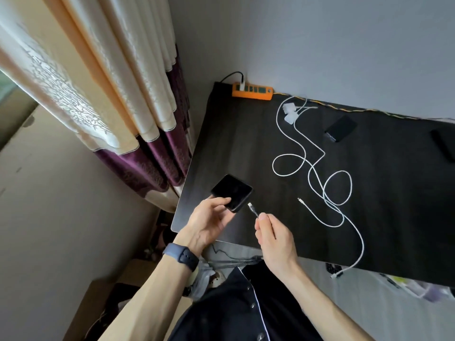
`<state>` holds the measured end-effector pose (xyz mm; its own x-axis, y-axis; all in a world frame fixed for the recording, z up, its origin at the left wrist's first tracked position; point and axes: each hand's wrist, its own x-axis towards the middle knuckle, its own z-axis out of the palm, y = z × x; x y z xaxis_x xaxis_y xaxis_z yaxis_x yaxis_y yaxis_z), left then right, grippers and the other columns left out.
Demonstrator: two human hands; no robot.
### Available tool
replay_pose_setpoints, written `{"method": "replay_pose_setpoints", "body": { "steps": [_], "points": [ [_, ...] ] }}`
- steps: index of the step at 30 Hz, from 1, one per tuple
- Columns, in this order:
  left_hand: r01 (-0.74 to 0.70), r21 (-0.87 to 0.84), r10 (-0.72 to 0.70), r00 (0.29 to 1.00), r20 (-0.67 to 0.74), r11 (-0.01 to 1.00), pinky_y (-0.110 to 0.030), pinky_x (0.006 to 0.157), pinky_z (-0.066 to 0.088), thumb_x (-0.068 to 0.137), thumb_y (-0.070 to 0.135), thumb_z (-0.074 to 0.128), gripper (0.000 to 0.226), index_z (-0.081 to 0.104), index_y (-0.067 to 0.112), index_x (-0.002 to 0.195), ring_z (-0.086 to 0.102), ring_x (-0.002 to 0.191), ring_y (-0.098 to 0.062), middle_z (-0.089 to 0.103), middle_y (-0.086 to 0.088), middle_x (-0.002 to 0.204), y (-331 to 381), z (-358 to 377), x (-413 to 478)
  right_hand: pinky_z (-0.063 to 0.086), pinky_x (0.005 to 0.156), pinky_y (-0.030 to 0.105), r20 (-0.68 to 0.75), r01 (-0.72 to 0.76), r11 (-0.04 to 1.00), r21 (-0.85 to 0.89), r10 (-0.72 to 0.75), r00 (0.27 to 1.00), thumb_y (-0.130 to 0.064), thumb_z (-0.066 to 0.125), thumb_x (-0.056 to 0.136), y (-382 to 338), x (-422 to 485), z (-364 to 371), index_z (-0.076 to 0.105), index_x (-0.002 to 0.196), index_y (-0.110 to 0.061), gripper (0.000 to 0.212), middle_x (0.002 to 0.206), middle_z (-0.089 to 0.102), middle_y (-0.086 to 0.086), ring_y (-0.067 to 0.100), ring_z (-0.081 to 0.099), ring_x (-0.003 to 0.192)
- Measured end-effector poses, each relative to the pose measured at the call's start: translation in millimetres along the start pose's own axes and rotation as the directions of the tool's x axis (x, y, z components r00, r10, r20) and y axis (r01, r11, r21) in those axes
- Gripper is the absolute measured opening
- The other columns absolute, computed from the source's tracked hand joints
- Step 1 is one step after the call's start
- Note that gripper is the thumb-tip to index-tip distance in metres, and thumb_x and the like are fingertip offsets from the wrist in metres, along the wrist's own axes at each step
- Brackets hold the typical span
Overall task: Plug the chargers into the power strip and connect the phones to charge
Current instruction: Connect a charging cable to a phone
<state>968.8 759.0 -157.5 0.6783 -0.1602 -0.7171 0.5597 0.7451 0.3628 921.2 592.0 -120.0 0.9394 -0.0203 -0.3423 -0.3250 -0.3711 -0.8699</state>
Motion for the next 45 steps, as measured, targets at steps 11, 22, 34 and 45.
{"method": "replay_pose_setpoints", "body": {
  "steps": [11, 22, 34, 45],
  "points": [
    [-0.252, 0.539, 0.194, 0.967, 0.163, 0.804, -0.036, 0.080, 0.059, 0.091, 0.002, 0.064, 0.044, 0.061, 0.023, 0.129, 0.070, 0.090, -0.025, 0.070, -0.016, 0.106, 27.4, -23.8, -12.9, 0.034, 0.052, 0.017, -0.146, 0.099, 0.987, -0.123, -0.117, 0.982, -0.034, 0.050, 0.101, -6.4, -4.1, -10.9, 0.063, 0.081, -0.022, 0.028, 0.051, 0.051, -0.018, 0.007, 0.045, 0.049],
    [-0.303, 0.913, -0.192, 0.913, 0.360, 0.272, -0.032, 0.087, 0.055, 0.088, 0.009, 0.072, 0.039, 0.066, 0.016, 0.127, 0.071, 0.096, -0.021, 0.074, -0.013, 0.109, 75.5, -23.8, -27.5, 0.028, 0.060, 0.030, 0.237, 0.061, 0.989, -0.133, -0.028, 0.971, -0.038, 0.068, 0.091, -8.9, 24.6, -10.6, 0.033, 0.059, -0.018, 0.051, 0.058, 0.030, -0.010, 0.011, 0.031, 0.059],
    [-0.077, 0.155, 0.106, 0.977, -0.187, 0.985, -0.050, 0.078, 0.058, 0.091, 0.002, 0.065, 0.058, 0.035, 0.015, 0.138, 0.068, 0.082, -0.030, 0.067, -0.017, 0.113, -28.9, -5.0, -10.3, 0.025, 0.031, 0.015, 0.032, -0.413, 0.814, 0.408, 0.440, 0.898, -0.020, 0.059, 0.099, 16.3, 28.4, 15.9, 0.043, 0.066, -0.018, 0.036, 0.053, 0.033, -0.005, 0.000, 0.029, 0.027],
    [-0.164, -0.136, 0.121, 0.953, -0.276, 0.977, -0.047, 0.057, 0.059, 0.088, -0.016, 0.057, 0.072, 0.029, 0.017, 0.145, 0.065, 0.098, -0.032, 0.054, -0.022, 0.127, -1.5, -5.6, -5.9, 0.034, 0.059, 0.025, 0.012, -0.143, 0.987, 0.066, 0.143, 0.990, -0.036, 0.036, 0.105, 4.8, 5.4, 1.7, 0.056, 0.101, -0.021, 0.025, 0.070, 0.049, -0.003, 0.007, 0.038, 0.055]
  ]
}}
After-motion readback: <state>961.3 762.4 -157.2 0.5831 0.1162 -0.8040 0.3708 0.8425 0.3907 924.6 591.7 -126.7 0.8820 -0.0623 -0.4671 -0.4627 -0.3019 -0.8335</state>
